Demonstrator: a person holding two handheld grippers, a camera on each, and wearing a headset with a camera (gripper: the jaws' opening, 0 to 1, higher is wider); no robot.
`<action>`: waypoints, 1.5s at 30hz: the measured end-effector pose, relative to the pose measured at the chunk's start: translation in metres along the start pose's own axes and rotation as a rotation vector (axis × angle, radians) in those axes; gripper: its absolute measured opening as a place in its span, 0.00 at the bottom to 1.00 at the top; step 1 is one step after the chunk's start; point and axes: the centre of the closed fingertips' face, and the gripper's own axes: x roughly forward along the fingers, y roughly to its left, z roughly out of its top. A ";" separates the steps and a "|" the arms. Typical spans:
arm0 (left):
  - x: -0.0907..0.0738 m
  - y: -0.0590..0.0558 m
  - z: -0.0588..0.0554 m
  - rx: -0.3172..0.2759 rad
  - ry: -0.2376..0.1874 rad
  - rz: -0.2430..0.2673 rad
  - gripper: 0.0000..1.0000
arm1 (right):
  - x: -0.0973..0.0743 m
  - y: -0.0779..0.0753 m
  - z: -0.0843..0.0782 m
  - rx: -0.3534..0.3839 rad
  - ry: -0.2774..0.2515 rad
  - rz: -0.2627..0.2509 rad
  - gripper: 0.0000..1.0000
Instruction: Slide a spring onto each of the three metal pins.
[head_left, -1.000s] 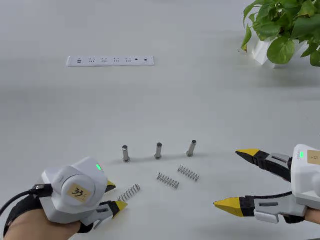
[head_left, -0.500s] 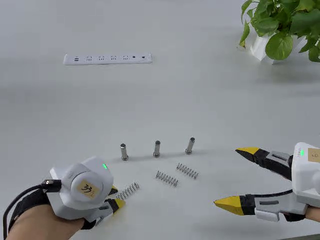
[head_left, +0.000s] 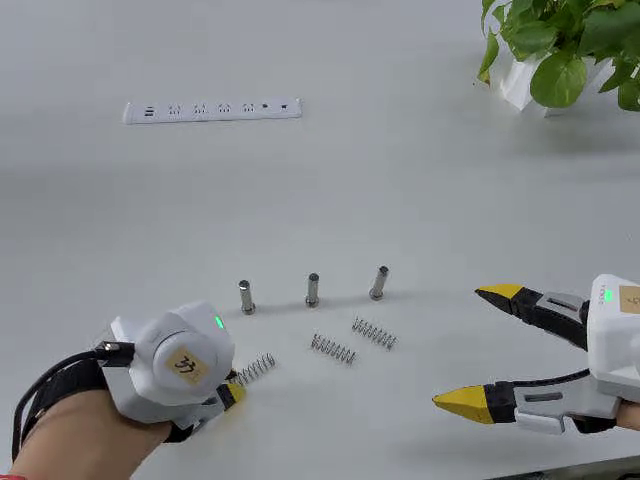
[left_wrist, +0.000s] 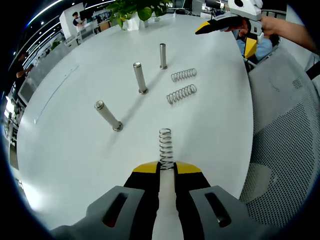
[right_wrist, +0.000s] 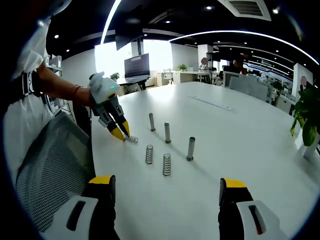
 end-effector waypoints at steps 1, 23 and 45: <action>0.000 0.000 0.000 -0.003 0.003 -0.002 0.07 | 0.000 0.000 -0.001 -0.003 0.004 0.000 0.85; -0.001 -0.002 0.001 -0.033 0.045 -0.064 0.07 | 0.003 0.004 -0.001 -0.007 0.015 -0.001 0.81; -0.009 -0.007 0.003 -0.066 0.004 -0.071 0.07 | 0.004 0.008 -0.001 -0.006 0.015 0.002 0.81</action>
